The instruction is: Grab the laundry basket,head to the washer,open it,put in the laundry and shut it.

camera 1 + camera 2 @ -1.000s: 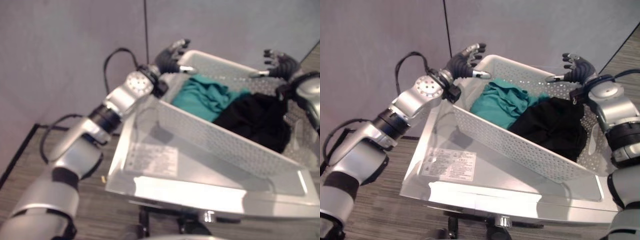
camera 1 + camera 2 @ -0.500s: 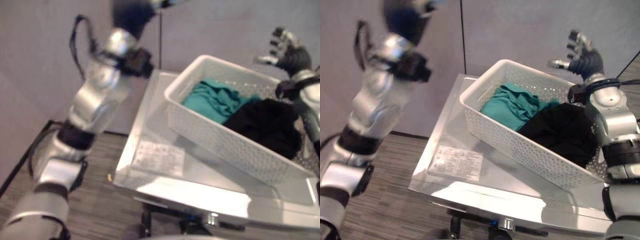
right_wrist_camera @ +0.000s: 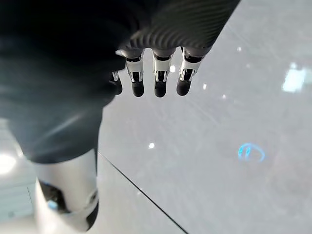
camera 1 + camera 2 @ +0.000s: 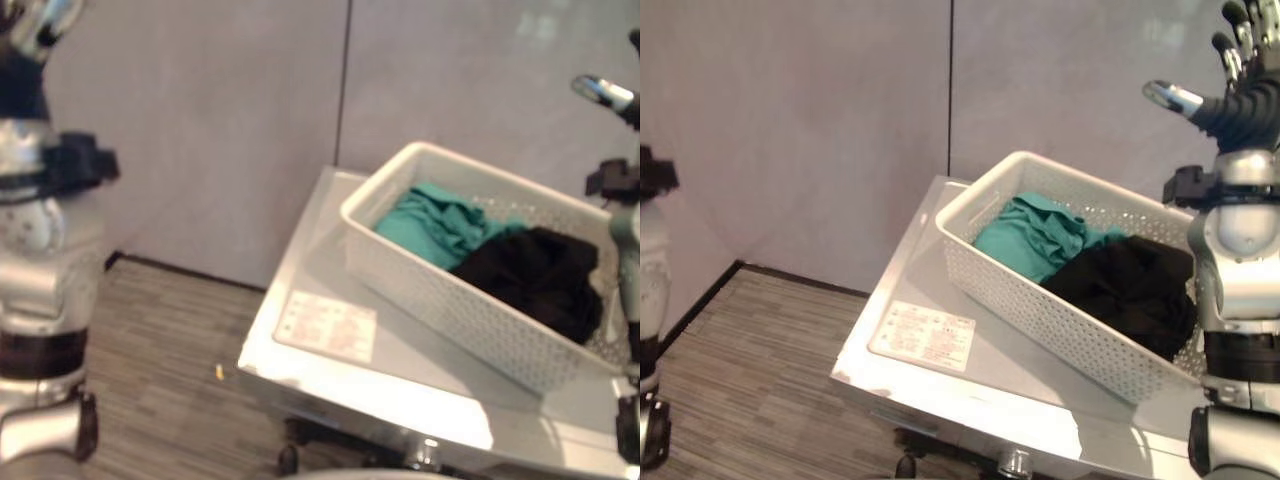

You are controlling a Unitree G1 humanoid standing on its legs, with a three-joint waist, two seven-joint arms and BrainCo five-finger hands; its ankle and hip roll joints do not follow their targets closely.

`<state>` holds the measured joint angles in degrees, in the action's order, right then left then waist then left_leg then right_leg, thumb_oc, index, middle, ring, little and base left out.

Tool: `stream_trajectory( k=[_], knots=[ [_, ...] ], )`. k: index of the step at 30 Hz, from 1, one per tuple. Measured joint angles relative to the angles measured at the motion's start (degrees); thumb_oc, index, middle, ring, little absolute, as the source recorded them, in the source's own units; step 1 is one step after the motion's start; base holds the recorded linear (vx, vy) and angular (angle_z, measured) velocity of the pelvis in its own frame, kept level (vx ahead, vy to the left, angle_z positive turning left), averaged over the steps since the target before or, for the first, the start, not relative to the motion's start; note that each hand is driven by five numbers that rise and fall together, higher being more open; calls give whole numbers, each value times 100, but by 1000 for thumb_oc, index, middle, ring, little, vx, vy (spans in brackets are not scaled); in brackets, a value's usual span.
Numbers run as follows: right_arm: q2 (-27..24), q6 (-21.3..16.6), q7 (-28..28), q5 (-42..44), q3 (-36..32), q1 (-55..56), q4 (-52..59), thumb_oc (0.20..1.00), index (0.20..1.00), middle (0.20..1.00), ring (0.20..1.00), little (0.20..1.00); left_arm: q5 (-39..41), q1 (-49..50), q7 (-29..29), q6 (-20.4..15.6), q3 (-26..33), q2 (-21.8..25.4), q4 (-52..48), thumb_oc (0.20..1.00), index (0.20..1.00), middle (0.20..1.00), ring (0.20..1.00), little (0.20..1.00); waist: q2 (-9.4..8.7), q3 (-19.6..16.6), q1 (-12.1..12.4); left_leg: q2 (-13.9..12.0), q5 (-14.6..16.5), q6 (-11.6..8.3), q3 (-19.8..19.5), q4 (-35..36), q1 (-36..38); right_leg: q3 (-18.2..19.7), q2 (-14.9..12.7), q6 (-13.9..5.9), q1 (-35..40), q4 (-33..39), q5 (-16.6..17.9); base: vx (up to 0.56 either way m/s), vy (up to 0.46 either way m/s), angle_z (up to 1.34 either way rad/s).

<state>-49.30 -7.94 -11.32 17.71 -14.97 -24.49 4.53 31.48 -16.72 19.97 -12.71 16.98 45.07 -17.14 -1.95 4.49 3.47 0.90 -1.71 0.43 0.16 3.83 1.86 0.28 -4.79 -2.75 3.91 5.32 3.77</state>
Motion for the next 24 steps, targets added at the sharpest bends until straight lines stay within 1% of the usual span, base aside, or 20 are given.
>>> stream_trajectory(
  k=[1, 2, 3, 4, 5, 6, 8, 10, 13, 15, 17, 21, 22, 23, 24],
  knots=[
    [65, -9, -108, -225, -160, 171, 182, 1000, 1000, 1000, 1000, 1000, -240, 572, -4, 24, 315, 2, 95, 1000, 1000, 1000, 1000, 1000, -18, -37, 45, 1, 2, -3, -44, -11, -95, -19, 3, -13, -29, 0, -10, 12, -42, 6],
    [87, -27, -151, -377, -443, 388, 471, 1000, 1000, 1000, 1000, 1000, -479, 1188, -42, 92, 707, -27, 134, 1000, 1000, 1000, 1000, 1000, -30, -45, 7, 11, 2, -3, -55, -10, -81, -7, 3, -22, -70, 1, -16, -26, -63, 10],
    [104, -132, -262, -440, -692, 532, 591, 1000, 1000, 1000, 1000, 1000, -525, 1432, 13, 245, 823, -158, 287, 1000, 1000, 1000, 1000, 1000, -43, -49, 44, 11, 1, -2, -74, -17, -111, -36, -1, -19, -74, -1, -14, -42, -94, 11],
    [156, -195, -370, -488, -810, 627, 599, 1000, 1000, 1000, 1000, 1000, -587, 1637, 18, 286, 878, -238, 398, 1000, 1000, 1000, 1000, 1000, -59, -66, 80, 15, 1, -2, -114, -26, -196, -59, 3, -15, -79, 0, -10, -28, -68, 16],
    [175, -169, -431, -626, -947, 783, 711, 1000, 1000, 1000, 1000, 1000, -731, 1954, -24, 293, 1030, -408, 429, 1000, 1000, 1000, 1000, 1000, -66, -71, 84, 21, 1, -3, -157, -62, -235, -68, 11, -18, -103, 0, -9, -22, -56, 16],
    [155, -186, -480, -676, -1168, 923, 897, 1000, 1000, 1000, 1000, 1000, -793, 2259, -23, 301, 1133, -668, 428, 1000, 1000, 1000, 1000, 1000, -65, -71, 88, 27, 1, -3, -186, -94, -290, -97, 7, -15, -127, 1, -10, -18, -54, 18],
    [181, -264, -611, -804, -1346, 1085, 929, 1000, 1000, 1000, 1000, 1000, -786, 2443, 6, 440, 1093, -1000, 531, 1000, 1000, 1000, 1000, 1000, -95, -80, 104, 35, 1, -3, -244, -88, -305, -177, -6, -19, -151, 0, -15, -32, -111, 22],
    [202, -281, -632, -868, -1283, 1137, 753, 1000, 1000, 1000, 1000, 1000, -855, 2480, -14, 438, 1024, -1343, 544, 1000, 1000, 1000, 1000, 1000, -123, -68, 179, 12, 2, -5, -296, -88, -381, -230, 29, -3, -175, 0, 30, -61, -154, 19],
    [186, -288, -611, -856, -1115, 1167, 581, 1000, 1000, 1000, 1000, 1000, -884, 2462, -21, 433, 947, -1334, 554, 1000, 1000, 1000, 1000, 1000, -153, -51, 255, -43, 9, -28, -365, -85, -410, -266, 97, 14, -176, 0, 40, -48, -68, 11],
    [177, -281, -589, -853, -1062, 1166, 527, 1000, 1000, 1000, 1000, 1000, -884, 2401, -23, 430, 893, -1316, 609, 1000, 1000, 1000, 1000, 1000, -186, -33, 263, -72, 46, -86, -404, -86, -448, -301, 122, 24, -193, 1, 33, -22, -41, 13],
    [143, -282, -543, -811, -949, 1134, 456, 1000, 1000, 1000, 1000, 1000, -884, 2339, -28, 431, 782, -1314, 776, 1000, 1000, 1000, 1000, 1000, -198, -26, 267, -126, 45, -86, -404, -89, -476, -332, 161, 59, -202, 1, 26, -6, -31, 9],
    [0, -269, -456, -569, -566, 792, -195, 1000, 1000, 1000, 1000, 1000, -884, 2056, -52, 437, 577, -1168, 1105, 1000, 1000, 1000, 1000, 1000, -190, -18, 278, -139, 45, -85, -416, -77, -462, -334, 177, 83, -189, 1, 35, 13, -8, 0],
    [-232, -182, -457, -476, -265, 510, -813, 1000, 1000, 1000, 1000, 1000, -880, 1878, -112, 440, 481, -959, 1264, 1000, 1000, 1000, 1000, 1000, -149, 10, 265, -131, 44, -84, -412, -77, -453, -333, 170, 84, -190, 1, 37, -42, 7, 3],
    [-490, -79, -443, -282, 99, 221, -1447, 1000, 1000, 1000, 1000, 1000, -879, 1687, -147, 436, 403, -741, 1399, 1000, 1000, 1000, 1000, 1000, -163, 43, 274, -129, 44, -84, -407, -92, -433, -350, 156, 86, -165, 2, 33, 0, 0, 0],
    [-750, -8, -405, -122, 514, -145, -2030, 1000, 1000, 1000, 1000, 1000, -876, 1447, -144, 445, 281, -527, 1650, 1000, 1000, 1000, 1000, 1000, -118, 106, 279, -127, 44, -84, -397, -97, -387, -347, 152, 85, -145, 2, 34, 32, 5, 7]
  ],
)
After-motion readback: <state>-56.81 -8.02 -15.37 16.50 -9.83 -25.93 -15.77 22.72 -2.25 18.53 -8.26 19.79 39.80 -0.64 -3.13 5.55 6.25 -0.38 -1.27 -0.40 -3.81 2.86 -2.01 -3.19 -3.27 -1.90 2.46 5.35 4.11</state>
